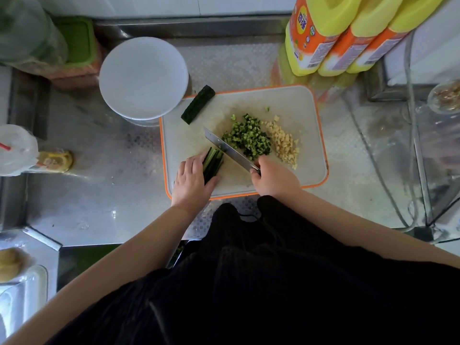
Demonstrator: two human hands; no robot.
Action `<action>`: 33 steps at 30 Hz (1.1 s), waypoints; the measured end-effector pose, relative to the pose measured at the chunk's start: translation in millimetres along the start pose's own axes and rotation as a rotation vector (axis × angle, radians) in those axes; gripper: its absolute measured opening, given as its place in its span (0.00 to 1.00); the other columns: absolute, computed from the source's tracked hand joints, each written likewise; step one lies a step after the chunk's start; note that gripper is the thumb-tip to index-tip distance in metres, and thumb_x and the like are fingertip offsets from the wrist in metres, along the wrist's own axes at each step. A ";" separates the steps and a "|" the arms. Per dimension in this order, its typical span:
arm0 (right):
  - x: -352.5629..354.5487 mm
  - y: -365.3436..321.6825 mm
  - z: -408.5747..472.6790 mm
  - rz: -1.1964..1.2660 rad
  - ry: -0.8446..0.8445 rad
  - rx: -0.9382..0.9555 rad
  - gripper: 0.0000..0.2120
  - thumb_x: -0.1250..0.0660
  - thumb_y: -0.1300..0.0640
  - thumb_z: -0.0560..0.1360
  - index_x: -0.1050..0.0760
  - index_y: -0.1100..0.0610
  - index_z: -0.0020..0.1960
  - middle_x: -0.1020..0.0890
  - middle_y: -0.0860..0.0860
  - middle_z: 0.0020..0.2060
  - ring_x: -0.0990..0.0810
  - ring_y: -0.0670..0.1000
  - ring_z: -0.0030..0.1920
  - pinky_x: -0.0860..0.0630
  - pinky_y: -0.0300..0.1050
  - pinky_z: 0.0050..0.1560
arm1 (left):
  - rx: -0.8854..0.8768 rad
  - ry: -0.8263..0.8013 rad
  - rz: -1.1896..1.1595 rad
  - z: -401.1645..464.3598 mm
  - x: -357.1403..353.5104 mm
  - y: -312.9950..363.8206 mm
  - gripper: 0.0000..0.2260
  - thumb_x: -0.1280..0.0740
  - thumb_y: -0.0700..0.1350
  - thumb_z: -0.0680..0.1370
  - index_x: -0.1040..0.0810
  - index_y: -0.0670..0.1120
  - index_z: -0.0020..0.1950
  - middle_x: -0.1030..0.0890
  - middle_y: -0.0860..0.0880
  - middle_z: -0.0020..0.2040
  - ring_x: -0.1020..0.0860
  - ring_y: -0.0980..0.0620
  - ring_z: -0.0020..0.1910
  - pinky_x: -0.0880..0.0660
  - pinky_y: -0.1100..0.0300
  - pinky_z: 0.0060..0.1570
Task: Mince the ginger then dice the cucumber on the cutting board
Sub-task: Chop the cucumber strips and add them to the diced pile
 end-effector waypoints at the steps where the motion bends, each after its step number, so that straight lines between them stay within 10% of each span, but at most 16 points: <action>1: -0.9 -0.4 -0.1 -0.008 0.006 -0.002 0.09 0.43 0.49 0.80 0.34 0.55 0.50 0.25 0.50 0.38 0.25 0.54 0.39 0.30 0.46 0.38 | -0.005 -0.005 -0.009 -0.7 0.4 -1.1 0.29 0.33 0.54 0.78 0.36 0.43 0.74 0.29 0.45 0.67 0.35 0.47 0.68 0.34 0.51 0.68; 25: -4.0 0.8 0.3 -0.027 -0.015 0.038 0.09 0.44 0.49 0.81 0.37 0.54 0.48 0.25 0.51 0.36 0.24 0.55 0.38 0.28 0.47 0.37 | -0.160 -0.162 0.043 -0.6 18.3 -24.6 0.33 0.29 0.52 0.75 0.37 0.43 0.76 0.31 0.46 0.70 0.35 0.46 0.69 0.34 0.46 0.70; 33: -3.1 -1.9 -1.4 -0.002 -0.040 0.055 0.10 0.44 0.50 0.81 0.34 0.57 0.51 0.24 0.52 0.37 0.23 0.57 0.39 0.26 0.50 0.38 | 0.062 -0.059 -0.008 12.3 0.6 18.1 0.27 0.33 0.53 0.77 0.35 0.44 0.73 0.31 0.47 0.67 0.35 0.47 0.67 0.30 0.49 0.63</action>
Point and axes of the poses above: each hand's wrist, its own z-axis towards the middle knuckle, its own x-axis out of the back of the hand, y = z × x, the point moved 1 cm from there along z, towards the middle knuckle
